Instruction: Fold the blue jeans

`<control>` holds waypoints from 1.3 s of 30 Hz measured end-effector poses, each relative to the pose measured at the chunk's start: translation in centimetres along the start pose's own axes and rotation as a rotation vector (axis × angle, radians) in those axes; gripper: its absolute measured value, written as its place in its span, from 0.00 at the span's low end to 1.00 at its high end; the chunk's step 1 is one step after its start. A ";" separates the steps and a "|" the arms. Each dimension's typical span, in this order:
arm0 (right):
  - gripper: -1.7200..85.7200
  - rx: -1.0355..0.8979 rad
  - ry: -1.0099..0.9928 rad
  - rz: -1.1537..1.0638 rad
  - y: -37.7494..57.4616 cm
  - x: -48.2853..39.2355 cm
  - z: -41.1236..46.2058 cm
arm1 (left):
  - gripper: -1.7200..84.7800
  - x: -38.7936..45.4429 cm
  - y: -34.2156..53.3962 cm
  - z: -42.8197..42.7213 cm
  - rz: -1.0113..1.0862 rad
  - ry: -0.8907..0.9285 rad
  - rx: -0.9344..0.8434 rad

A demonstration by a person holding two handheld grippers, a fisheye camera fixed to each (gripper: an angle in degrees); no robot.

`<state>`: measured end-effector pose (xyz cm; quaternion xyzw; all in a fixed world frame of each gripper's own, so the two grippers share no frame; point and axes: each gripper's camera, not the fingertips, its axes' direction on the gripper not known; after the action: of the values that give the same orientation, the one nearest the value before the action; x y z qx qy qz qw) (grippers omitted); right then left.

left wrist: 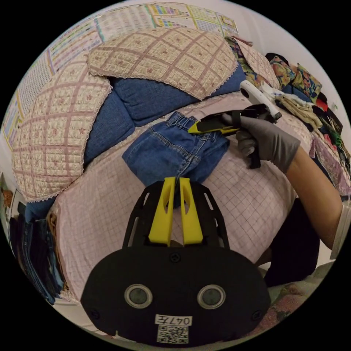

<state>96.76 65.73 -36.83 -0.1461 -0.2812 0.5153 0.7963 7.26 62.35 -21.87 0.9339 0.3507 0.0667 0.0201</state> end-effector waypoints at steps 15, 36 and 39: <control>0.06 0.326 0.146 -0.223 5.5 -15.3 -28.3 | 0.01 -13.5 10.8 3.8 -0.222 0.496 0.314; 0.06 1.042 0.589 0.175 13.7 -1.5 -95.9 | 0.01 -8.6 19.3 17.9 -0.191 0.565 0.138; 0.06 1.269 0.554 0.321 15.6 5.0 -100.7 | 0.01 -8.8 21.0 18.5 -0.216 0.518 0.132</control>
<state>147.02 82.61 -123.96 0.1806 0.3112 0.6344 0.6841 16.98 40.90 -39.39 0.8423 0.4451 0.2776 -0.1238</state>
